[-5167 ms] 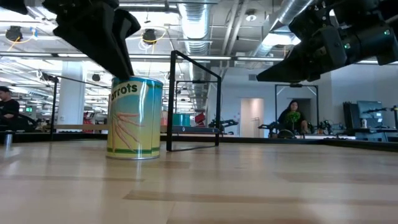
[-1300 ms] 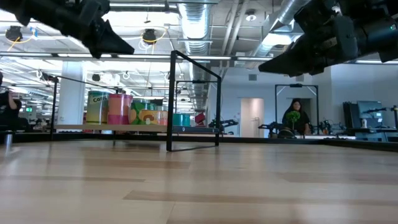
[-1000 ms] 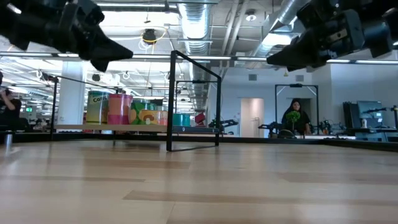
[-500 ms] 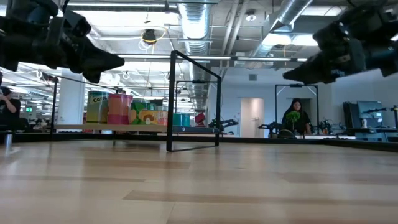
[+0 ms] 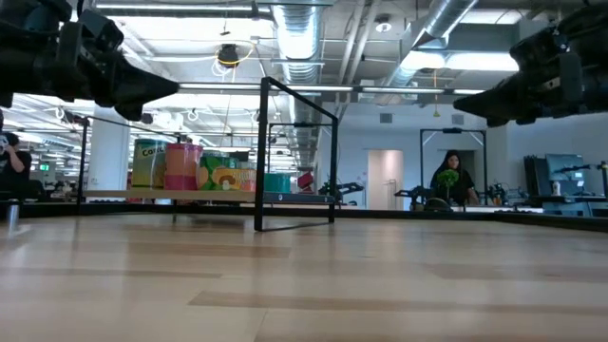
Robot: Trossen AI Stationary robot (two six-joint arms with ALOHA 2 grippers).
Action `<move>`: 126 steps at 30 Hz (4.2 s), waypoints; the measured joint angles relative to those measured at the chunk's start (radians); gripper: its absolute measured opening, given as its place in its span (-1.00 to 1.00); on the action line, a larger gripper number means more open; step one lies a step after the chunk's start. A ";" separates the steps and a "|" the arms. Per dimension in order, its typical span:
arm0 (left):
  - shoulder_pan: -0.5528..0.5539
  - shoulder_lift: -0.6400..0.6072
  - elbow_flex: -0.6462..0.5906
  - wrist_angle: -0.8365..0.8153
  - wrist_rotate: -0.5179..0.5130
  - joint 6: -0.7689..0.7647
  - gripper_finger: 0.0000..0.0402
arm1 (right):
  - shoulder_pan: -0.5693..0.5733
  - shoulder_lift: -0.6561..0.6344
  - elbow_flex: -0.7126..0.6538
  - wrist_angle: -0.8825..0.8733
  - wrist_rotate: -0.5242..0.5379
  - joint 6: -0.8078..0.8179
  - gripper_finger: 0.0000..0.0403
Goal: Pick and place cans onto a shelf
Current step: Return to Home Position
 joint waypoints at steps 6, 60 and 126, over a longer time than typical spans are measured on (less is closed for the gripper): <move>-0.002 -0.153 -0.001 -0.165 -0.069 -0.022 -1.00 | 0.013 -0.186 0.000 -0.175 0.114 0.014 -0.99; -0.004 -0.268 -0.004 -0.227 -0.058 -0.032 -1.00 | 0.105 -0.261 -0.002 -0.245 0.301 0.218 -0.79; -0.004 -0.268 -0.003 -0.228 -0.057 -0.033 -1.00 | 0.105 -0.261 -0.003 -0.245 0.302 0.218 -0.78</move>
